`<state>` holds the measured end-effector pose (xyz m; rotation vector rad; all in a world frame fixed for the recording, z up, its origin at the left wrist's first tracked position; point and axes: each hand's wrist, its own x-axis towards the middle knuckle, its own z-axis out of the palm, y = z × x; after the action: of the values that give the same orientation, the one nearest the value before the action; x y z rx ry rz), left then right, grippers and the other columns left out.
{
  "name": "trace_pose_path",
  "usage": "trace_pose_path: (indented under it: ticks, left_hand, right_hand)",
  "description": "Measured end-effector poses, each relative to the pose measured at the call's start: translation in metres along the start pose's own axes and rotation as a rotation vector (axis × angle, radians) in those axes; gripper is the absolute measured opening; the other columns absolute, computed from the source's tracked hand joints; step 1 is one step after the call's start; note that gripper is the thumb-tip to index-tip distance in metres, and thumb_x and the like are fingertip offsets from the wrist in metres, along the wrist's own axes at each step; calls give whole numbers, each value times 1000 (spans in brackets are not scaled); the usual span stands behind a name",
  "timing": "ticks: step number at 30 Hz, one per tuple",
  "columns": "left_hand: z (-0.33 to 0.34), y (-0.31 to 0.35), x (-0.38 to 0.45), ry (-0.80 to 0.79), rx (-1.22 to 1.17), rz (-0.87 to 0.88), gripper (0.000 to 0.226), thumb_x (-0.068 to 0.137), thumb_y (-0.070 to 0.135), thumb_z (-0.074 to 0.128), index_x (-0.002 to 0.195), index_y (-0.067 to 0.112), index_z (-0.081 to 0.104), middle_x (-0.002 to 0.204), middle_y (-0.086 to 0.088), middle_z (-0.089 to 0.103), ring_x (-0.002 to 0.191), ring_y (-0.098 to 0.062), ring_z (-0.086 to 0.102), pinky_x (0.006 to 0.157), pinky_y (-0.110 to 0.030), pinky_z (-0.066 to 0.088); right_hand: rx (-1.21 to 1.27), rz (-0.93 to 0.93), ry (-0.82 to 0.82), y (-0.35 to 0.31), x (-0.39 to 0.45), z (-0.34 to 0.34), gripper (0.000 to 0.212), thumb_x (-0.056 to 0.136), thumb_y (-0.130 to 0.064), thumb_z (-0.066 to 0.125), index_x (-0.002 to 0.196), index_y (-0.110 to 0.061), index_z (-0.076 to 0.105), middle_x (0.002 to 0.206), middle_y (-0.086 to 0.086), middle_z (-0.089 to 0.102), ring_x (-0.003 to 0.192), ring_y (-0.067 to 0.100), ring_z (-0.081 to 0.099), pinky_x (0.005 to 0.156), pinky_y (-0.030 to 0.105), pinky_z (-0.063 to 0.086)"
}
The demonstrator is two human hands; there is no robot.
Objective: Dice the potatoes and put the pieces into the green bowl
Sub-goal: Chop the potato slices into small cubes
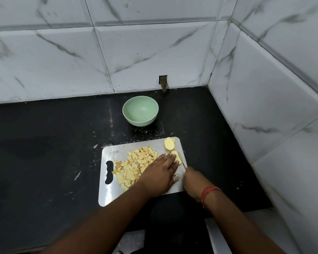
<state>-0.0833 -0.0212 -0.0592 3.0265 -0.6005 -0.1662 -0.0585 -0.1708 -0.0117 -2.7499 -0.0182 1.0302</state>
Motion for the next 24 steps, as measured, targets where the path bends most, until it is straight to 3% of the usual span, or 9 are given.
trace_pose_path:
  ticks: [6,10,12,14,18,24]
  left_hand:
    - [2,0,-1,-18,7,-4,65,107,53,25,161,16,24,169,-10,14,156,-25,11,127,-38,2]
    - [2,-1,-2,-27,-6,0,66,107,54,24,161,16,21,169,-10,12,156,-24,8,127,-37,0]
    - [1,-3,-2,-18,-15,16,67,106,54,22,161,15,22,169,-10,13,156,-24,10,127,-38,1]
    - [1,-6,-4,16,-32,26,70,104,56,20,160,14,24,168,-10,17,155,-24,15,128,-38,3]
    - [4,-10,-9,75,-35,44,69,104,55,25,155,11,37,162,-10,31,150,-24,27,127,-37,6]
    - [3,-14,-9,104,-49,91,62,106,51,34,152,10,43,158,-11,38,148,-24,32,127,-38,10]
  right_hand:
    - [22,-73,-4,33,-24,17,28,95,-6,41,122,-2,42,120,19,60,105,30,61,80,31,44]
    - [73,-100,9,44,-35,17,9,101,-17,39,104,-10,43,112,16,61,96,27,61,74,27,39]
    - [119,-119,68,43,-39,11,13,103,-22,37,99,-11,43,102,12,61,86,23,58,72,28,40]
    - [149,-142,130,38,-38,2,20,104,-26,36,102,-9,46,96,10,58,83,21,56,70,28,40]
    - [170,-126,115,19,-25,-9,26,104,-25,38,117,-5,49,116,16,61,103,29,61,73,26,37]
    - [50,-103,71,-1,-11,-14,27,103,-16,40,125,-3,49,124,16,59,112,28,59,80,26,43]
